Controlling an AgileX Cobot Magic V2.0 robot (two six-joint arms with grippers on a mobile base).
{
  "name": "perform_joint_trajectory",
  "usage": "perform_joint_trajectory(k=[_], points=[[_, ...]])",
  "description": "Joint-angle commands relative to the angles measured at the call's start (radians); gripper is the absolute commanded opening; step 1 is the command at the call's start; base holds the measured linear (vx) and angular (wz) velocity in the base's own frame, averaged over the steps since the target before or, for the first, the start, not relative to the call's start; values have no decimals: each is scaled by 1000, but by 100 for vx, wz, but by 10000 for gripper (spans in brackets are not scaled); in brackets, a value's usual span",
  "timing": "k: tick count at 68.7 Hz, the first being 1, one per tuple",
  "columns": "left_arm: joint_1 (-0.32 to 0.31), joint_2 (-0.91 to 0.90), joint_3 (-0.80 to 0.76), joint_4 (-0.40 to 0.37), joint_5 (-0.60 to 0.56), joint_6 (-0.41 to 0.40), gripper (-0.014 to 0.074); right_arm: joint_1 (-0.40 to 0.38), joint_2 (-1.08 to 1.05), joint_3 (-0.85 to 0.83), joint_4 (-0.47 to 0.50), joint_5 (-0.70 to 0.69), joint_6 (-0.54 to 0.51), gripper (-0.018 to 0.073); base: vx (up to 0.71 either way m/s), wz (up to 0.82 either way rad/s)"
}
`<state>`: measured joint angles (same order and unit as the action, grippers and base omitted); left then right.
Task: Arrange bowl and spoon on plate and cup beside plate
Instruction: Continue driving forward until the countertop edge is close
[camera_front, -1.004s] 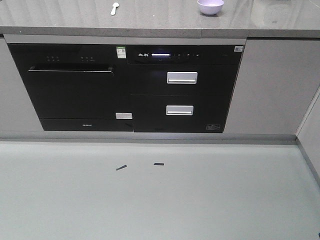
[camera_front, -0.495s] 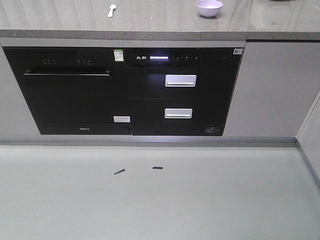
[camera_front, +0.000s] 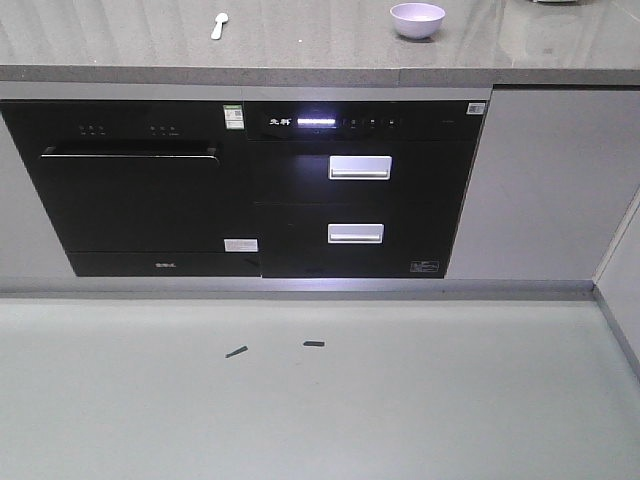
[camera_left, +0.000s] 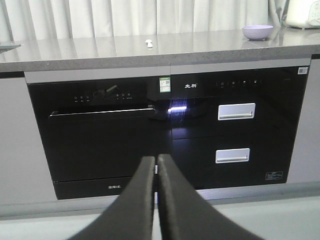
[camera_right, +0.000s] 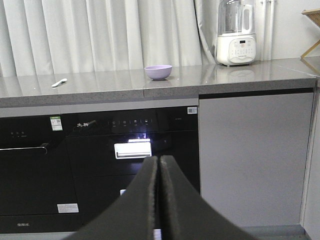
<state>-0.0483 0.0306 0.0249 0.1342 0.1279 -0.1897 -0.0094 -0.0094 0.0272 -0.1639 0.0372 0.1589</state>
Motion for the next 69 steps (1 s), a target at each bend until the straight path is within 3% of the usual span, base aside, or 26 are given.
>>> perform_joint_trajectory(k=[1,69], points=[[3,9,30,-8,-69,-8,-6,-7,-11,16,-7,-70,-11,-5,6,0],[3,9,30,-8,-69,-8,-6,-7,-11,16,-7,-70,-11,-5,6,0]])
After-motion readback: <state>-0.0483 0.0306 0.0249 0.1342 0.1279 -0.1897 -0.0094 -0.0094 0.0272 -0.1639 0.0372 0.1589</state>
